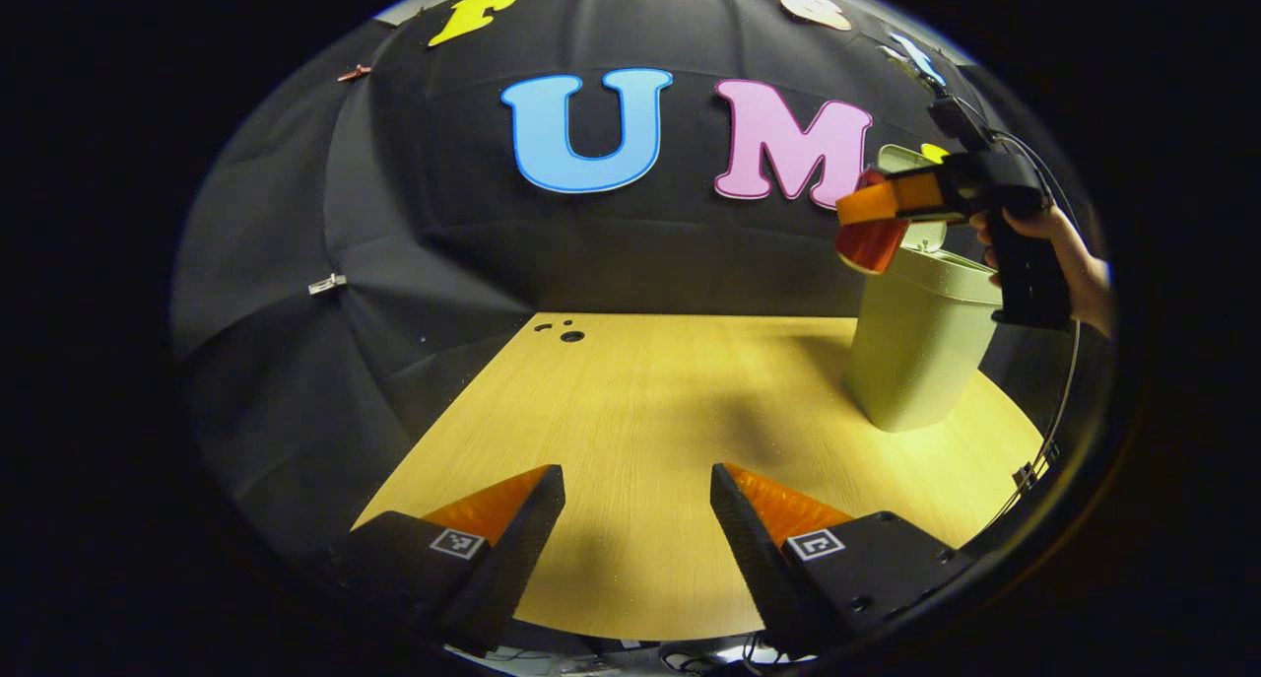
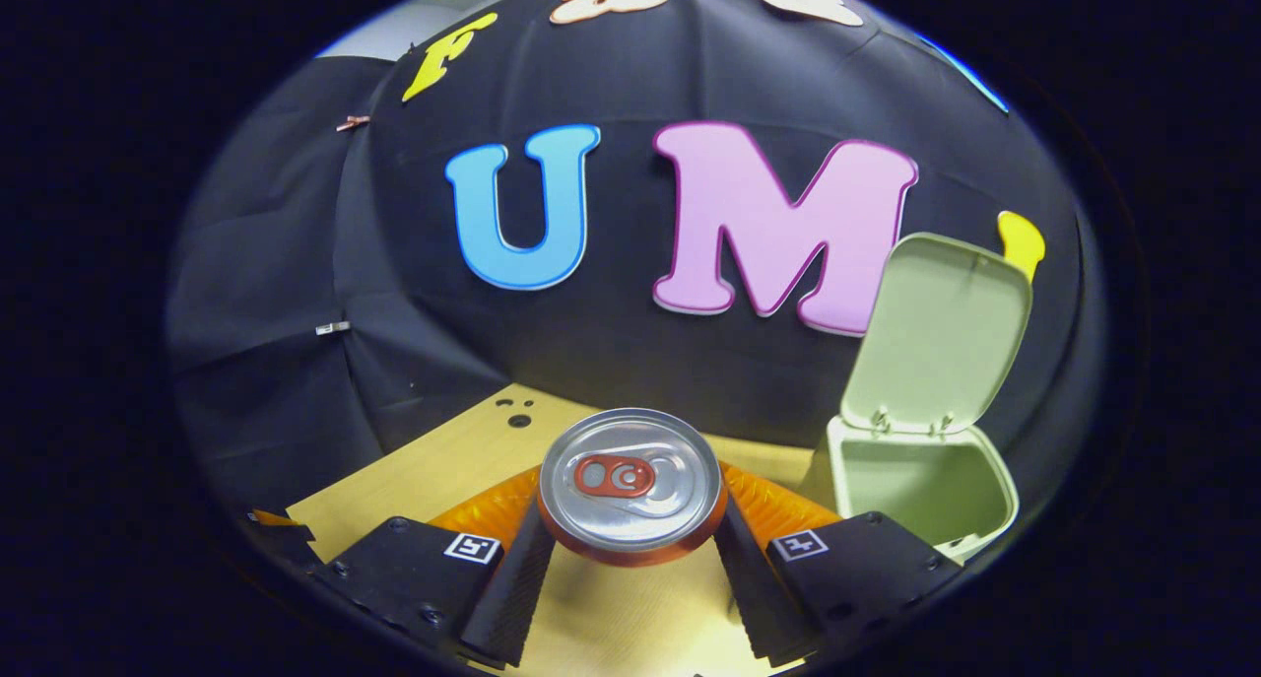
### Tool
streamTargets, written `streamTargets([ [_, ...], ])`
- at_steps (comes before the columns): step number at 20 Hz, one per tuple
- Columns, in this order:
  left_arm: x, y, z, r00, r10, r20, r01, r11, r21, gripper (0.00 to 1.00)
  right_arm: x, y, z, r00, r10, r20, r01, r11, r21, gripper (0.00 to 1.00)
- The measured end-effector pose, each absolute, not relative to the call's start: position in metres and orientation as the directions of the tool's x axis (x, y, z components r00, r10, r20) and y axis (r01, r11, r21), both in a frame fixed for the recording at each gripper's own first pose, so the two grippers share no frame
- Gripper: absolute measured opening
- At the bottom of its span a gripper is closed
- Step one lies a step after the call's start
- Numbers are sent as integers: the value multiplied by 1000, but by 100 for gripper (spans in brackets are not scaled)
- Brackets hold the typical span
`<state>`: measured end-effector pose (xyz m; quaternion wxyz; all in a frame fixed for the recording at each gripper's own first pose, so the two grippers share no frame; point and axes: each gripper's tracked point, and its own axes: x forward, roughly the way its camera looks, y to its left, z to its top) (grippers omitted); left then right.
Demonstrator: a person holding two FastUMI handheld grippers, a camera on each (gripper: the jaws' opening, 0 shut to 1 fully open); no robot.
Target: Press the lid of the desktop garbage bin to open it, pick up the crumpled paper on the desktop and throw it into the bin, then pick up the pop can on the desktop and drop it into the bin, and finally close the garbage bin lid.
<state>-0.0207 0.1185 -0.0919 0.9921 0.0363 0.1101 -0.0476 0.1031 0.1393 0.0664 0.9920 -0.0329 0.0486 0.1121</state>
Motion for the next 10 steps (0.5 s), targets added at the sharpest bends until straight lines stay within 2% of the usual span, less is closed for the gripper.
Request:
streamTargets([
  [7,-1,98,-66,970,-167,-177,180,982,63,95,83,58,111,996,83,-41,-83,996,-15,84],
  [10,8,94,-64,969,-167,-184,184,980,77,96,83,19,124,1000,26,-17,-27,1000,-15,84],
])
